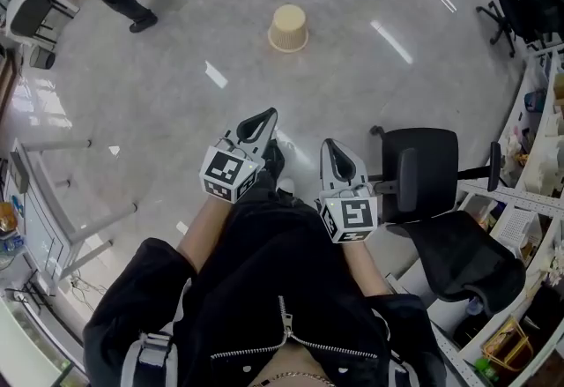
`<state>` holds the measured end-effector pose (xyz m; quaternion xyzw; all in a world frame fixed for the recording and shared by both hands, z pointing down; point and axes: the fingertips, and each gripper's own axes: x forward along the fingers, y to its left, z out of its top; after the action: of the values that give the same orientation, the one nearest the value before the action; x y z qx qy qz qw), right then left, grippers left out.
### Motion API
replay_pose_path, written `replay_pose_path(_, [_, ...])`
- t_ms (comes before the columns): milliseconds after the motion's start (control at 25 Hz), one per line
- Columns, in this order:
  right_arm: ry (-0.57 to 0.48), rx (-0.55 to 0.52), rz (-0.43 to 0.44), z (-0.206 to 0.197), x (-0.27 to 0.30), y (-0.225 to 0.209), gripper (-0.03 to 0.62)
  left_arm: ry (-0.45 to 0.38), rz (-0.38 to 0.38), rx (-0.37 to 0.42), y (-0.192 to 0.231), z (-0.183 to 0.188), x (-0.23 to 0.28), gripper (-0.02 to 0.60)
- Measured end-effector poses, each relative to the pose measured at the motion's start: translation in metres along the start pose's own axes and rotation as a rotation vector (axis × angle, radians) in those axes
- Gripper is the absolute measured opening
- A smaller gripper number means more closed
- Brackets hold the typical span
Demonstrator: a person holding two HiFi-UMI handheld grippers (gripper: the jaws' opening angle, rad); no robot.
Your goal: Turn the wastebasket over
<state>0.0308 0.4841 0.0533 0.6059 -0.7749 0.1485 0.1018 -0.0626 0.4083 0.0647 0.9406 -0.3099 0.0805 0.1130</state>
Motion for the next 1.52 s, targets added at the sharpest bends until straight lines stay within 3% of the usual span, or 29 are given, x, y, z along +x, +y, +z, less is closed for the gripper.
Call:
replay_pose_path(320, [-0.004, -0.037, 0.021, 0.041, 0.073, -0.016, 0.011, -0.038, -0.004, 0.018, 0.054, 0.037, 0.050, 0.005])
replay_pose_path(640, [-0.021, -0.058, 0.012, 0.080, 0.137, -0.017, 0.011, -0.055, 0.006, 0.006, 0.118, 0.056, 0.068, 0.005])
replay_pose_path(1200, [-0.016, -0.036, -0.018, 0.095, 0.204, -0.011, 0.011, -0.047, -0.027, 0.023, 0.184, 0.070, 0.086, 0.005])
replay_pose_path(1520, [-0.008, -0.020, -0.048, 0.097, 0.210, -0.020, 0.011, -0.027, -0.045, 0.012, 0.192, 0.067, 0.098, 0.005])
